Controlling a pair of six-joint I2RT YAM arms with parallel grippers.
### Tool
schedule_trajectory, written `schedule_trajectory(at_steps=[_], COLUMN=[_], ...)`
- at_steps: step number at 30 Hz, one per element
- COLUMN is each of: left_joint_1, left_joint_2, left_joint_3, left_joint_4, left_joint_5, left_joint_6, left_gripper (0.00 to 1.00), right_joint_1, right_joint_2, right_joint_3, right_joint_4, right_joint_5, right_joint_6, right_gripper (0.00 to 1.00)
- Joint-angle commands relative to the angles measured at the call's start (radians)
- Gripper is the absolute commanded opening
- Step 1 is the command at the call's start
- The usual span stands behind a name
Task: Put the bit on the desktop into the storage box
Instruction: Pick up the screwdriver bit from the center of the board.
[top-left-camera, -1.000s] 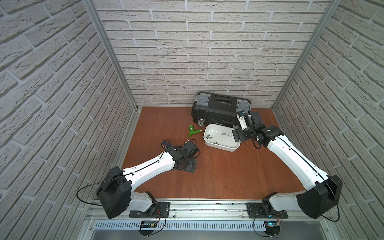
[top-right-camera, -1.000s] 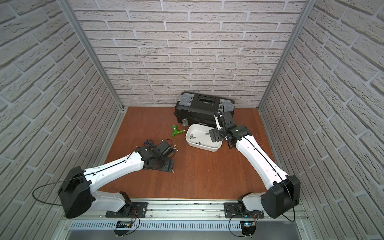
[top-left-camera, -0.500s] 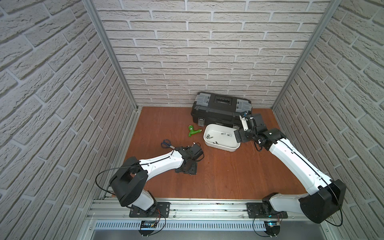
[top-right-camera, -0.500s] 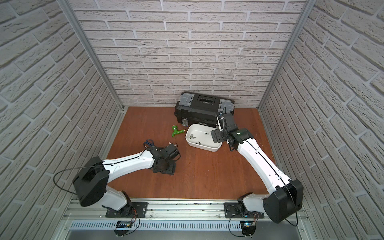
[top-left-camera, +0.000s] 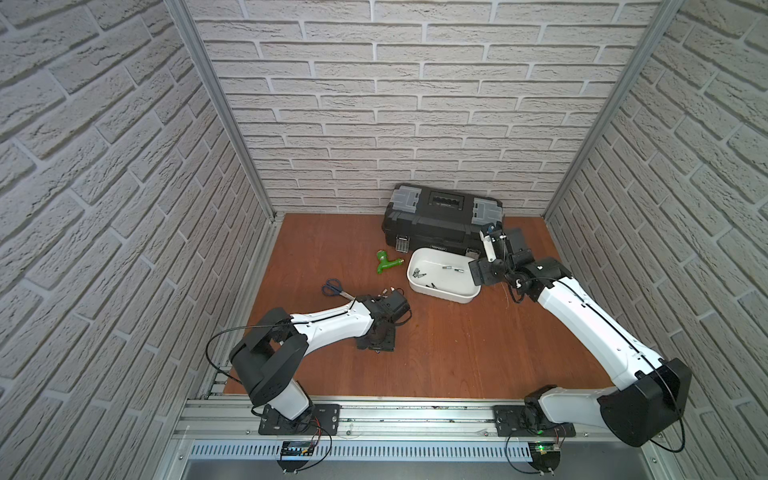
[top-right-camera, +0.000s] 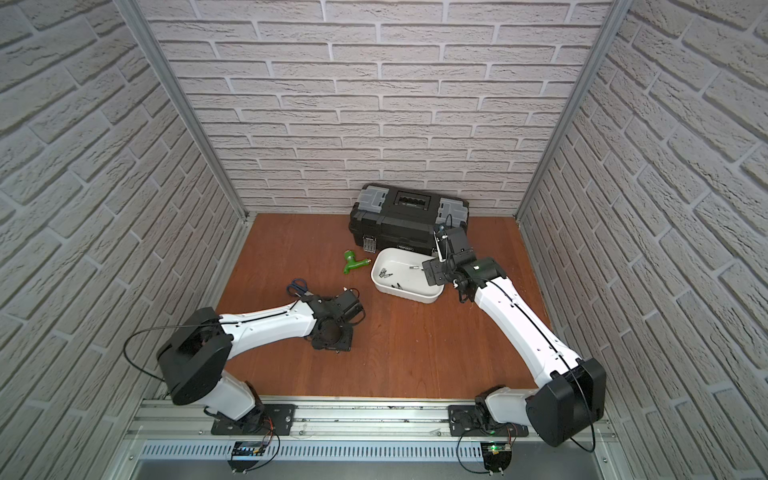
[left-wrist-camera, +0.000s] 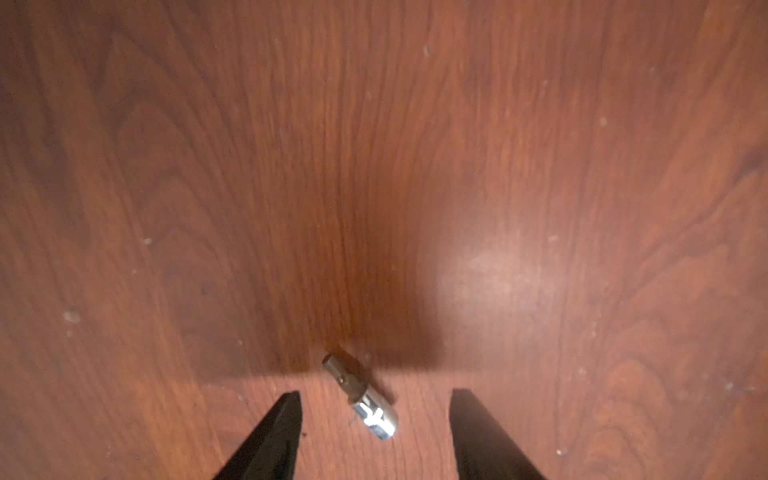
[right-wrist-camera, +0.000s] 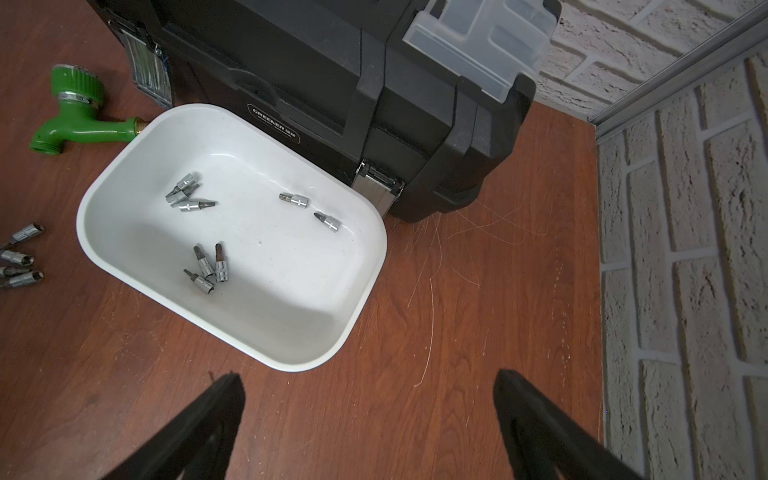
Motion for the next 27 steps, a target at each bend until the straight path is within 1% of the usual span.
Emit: schedule_trajectory(at_steps=[1, 7, 14, 27], left_joint_1=[-0.009, -0.021, -0.023, -0.023], left_joint_2=[0.015, 0.002, 0.011, 0.018], left_joint_3=[-0.022, -0.052, -0.064, -0.084], left_joint_4=[-0.003, -0.002, 0.015, 0.038], left_joint_5=[0.008, 0.009, 0.008, -0.021], left_joint_6=[-0.018, -0.043, -0.045, -0.046], left_gripper=[0.6, 0.57, 0.49, 0.27], right_joint_1=[-0.008, -0.007, -0.008, -0.007], right_joint_2=[-0.016, -0.014, -0.014, -0.053], right_joint_3=[-0.012, -0.017, -0.019, -0.028], right_joint_4=[0.034, 0.037, 0.04, 0.043], right_joint_5=[0.018, 0.022, 0.019, 0.026], right_joint_6=[-0.003, -0.002, 0.005, 0.012], right_gripper=[0.98, 0.98, 0.98, 0.98])
